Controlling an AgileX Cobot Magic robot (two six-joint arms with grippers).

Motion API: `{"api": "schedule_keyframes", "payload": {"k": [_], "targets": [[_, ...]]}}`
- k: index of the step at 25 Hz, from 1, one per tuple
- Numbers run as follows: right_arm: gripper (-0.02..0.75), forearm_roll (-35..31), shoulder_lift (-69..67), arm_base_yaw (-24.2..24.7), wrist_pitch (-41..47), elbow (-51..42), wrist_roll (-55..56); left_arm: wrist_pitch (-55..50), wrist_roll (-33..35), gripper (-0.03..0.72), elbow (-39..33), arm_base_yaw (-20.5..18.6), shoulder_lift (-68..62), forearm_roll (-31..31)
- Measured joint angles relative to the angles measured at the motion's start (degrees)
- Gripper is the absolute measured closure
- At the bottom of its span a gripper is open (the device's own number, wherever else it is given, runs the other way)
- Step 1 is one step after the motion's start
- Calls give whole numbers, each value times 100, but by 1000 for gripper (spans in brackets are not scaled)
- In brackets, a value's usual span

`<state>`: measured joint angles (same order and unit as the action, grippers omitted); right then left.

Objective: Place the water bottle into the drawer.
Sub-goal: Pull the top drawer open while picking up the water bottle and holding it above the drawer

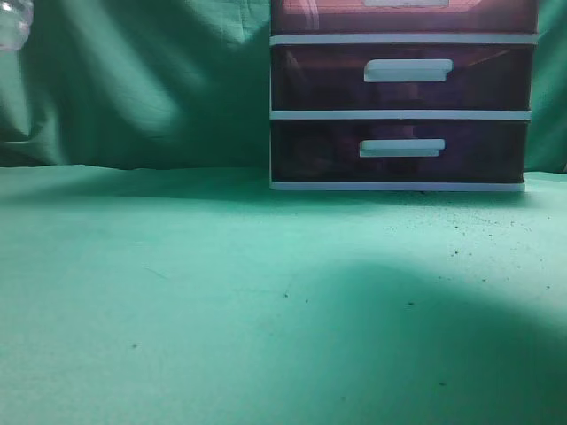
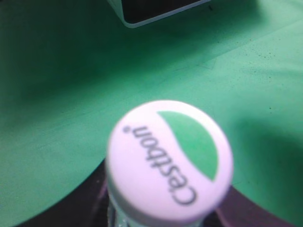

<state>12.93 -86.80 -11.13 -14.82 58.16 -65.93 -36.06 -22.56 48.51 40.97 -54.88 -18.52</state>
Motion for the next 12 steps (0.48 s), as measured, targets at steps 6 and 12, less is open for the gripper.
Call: {"api": "schedule_keyframes", "payload": {"k": [6, 12], "targets": [[424, 384, -757, 0, -22, 674, -121, 0, 0, 442, 0, 0, 0, -25], [399, 528, -1384, 0, -22, 1206, -131, -10, 0, 442, 0, 0, 0, -252]]}}
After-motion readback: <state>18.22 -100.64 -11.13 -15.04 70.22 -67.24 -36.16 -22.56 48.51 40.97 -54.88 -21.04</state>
